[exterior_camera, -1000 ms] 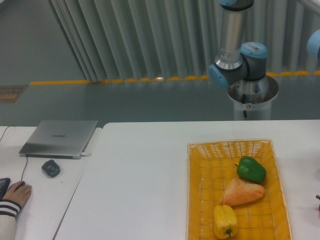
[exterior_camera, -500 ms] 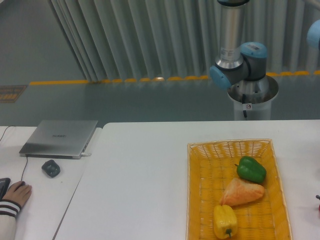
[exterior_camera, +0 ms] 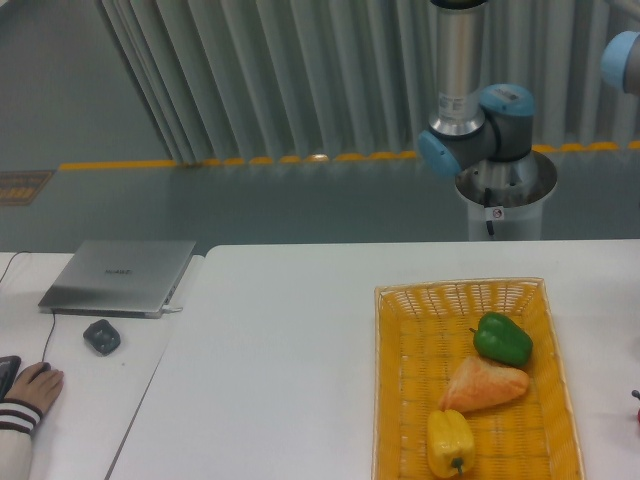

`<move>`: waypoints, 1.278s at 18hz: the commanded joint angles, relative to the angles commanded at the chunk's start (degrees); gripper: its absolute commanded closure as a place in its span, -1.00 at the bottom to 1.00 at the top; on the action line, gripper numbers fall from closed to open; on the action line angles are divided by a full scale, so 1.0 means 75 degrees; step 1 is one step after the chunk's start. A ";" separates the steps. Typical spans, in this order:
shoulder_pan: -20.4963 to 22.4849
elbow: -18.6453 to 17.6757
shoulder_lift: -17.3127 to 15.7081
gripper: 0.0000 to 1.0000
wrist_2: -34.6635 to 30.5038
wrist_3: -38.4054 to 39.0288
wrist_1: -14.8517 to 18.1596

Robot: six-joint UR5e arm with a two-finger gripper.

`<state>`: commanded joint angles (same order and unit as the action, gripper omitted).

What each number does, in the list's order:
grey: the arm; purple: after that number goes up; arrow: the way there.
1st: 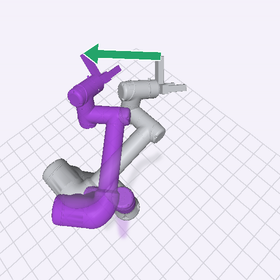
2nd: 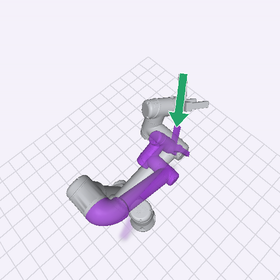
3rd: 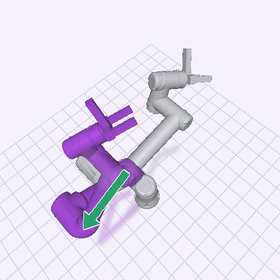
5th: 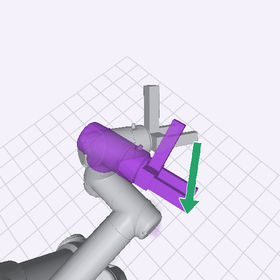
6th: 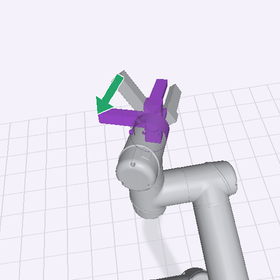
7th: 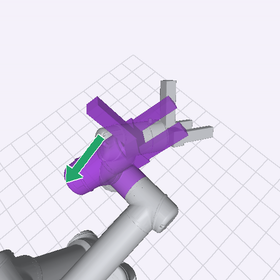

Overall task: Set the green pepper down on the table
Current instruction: 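Move the gripper over the green bell pepper and lower it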

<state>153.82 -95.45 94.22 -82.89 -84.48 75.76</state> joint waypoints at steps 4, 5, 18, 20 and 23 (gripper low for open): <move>-0.0808 -0.0187 -0.0187 -1.00 0.0024 -0.0044 -0.0117; -0.1008 -0.0188 -0.0211 -1.00 0.0013 -0.0056 -0.0129; -0.2896 0.0176 0.1135 -1.00 -0.1206 -0.1966 -0.0820; -0.2990 0.0176 0.1194 -1.00 -0.1276 -0.2165 -0.0820; -0.3037 0.0176 0.1300 -1.00 -0.1557 -0.2458 -0.0820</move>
<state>131.04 -94.13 103.97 -94.57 -102.91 69.61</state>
